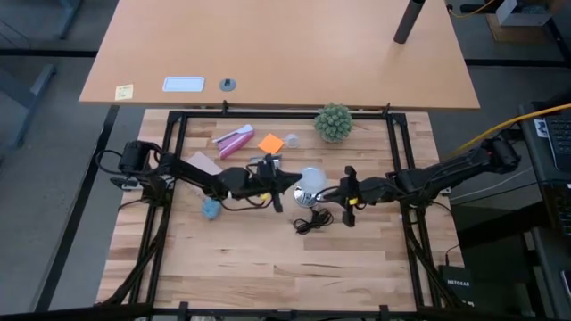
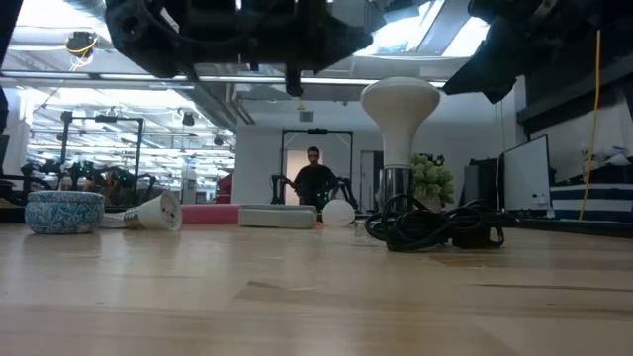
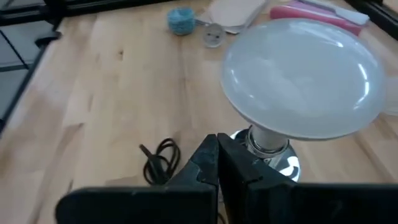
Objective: Screw lightbulb
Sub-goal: Remove the lightbulb from the lamp
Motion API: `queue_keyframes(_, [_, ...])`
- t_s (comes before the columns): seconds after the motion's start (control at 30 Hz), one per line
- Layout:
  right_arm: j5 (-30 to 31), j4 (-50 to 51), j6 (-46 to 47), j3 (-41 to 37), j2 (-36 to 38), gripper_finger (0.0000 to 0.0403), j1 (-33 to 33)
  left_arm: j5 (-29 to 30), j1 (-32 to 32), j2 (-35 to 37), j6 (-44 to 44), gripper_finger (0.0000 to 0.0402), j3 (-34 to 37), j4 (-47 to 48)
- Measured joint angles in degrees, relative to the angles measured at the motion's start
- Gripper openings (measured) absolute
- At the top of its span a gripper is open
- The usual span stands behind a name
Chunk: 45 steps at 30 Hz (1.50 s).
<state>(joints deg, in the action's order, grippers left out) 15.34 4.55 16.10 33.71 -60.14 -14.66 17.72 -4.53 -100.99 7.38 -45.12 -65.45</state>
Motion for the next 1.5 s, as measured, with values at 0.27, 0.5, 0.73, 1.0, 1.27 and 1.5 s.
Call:
queue_keyframes(0.27, [-3.2,-0.2,-0.9,0.0,2.8,0.0005,0.0,0.0,4.9,0.0,2.8,0.0001,-0.1,2.6])
queue_keyframes(0.5, [-3.3,-0.2,-1.5,0.0,3.4,0.0005,0.0,-0.9,8.0,-1.3,5.8,0.0001,-3.4,10.0])
queue_keyframes(0.73, [-0.5,-0.3,-1.6,0.0,3.4,0.0005,0.0,-2.5,7.5,-2.2,6.9,0.0001,-4.7,15.0])
queue_keyframes(1.0, [6.1,0.1,-1.6,0.0,2.7,0.0005,0.1,-2.1,5.5,-2.3,6.5,0.0001,-4.7,16.2])
queue_keyframes(1.27, [4.8,1.7,-1.5,0.0,2.5,0.0005,0.0,-2.1,5.3,-2.3,6.3,0.0001,-4.7,16.6])
queue_keyframes(1.5, [-0.1,2.1,-1.6,-0.1,2.0,0.0005,0.0,-2.4,5.3,-2.3,6.0,0.0001,-4.7,17.0])
